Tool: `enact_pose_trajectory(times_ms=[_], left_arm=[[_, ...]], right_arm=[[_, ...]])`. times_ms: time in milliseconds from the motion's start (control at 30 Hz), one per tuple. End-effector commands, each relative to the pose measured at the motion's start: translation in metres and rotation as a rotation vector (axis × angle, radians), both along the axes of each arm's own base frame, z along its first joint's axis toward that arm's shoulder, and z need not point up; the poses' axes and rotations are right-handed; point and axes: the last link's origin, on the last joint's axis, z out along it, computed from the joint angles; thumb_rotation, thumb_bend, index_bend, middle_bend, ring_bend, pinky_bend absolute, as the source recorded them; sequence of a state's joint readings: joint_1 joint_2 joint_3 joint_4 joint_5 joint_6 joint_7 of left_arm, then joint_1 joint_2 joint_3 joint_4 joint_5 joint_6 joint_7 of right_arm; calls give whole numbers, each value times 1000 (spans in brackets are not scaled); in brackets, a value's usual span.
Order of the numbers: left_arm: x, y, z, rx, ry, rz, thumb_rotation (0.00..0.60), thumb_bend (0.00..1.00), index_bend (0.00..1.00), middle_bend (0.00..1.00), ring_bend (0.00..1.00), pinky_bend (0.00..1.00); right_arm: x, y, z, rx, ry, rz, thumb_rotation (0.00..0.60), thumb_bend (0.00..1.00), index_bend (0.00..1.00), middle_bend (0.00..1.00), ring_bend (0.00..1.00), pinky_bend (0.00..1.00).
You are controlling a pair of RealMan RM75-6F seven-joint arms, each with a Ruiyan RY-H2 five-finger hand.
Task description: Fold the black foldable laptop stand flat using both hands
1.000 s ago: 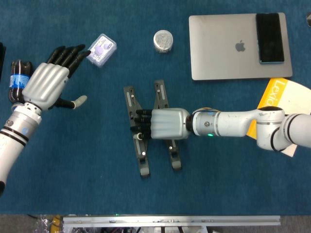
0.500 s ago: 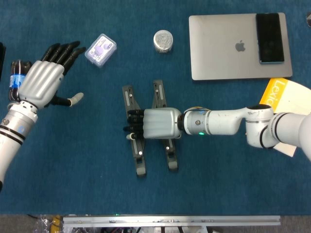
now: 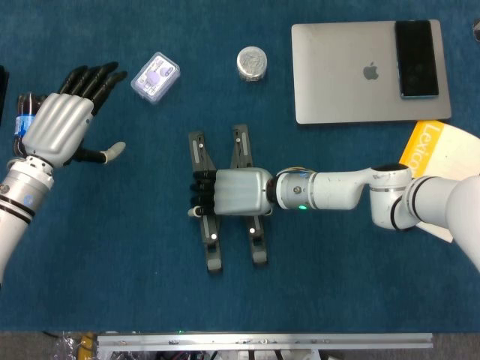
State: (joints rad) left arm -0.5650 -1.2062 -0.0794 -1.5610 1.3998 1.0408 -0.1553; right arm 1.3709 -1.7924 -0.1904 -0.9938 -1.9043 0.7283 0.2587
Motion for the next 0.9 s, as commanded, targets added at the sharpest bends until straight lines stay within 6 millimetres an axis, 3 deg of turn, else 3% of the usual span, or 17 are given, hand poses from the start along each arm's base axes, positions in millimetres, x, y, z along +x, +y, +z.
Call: enact_pose_trajectory(times_ms=[33, 233, 900], left_arm=[[0, 0, -1, -2, -1, -1, 541, 256, 0, 0, 0, 5], [-1, -1, -3, -8, -1, 0, 541, 256, 0, 0, 0, 5], [0, -2, -8, -21, -2, -5, 542, 256, 0, 0, 0, 5]], right_arm=[[-1, 0, 0, 1, -5, -9, 600, 0, 0, 243, 0, 0], [-3, 2, -1, 10, -22, -35, 600, 0, 0, 351, 11, 0], [-5, 2, 1, 22, -90, -61, 600, 51, 0, 616, 254, 33]])
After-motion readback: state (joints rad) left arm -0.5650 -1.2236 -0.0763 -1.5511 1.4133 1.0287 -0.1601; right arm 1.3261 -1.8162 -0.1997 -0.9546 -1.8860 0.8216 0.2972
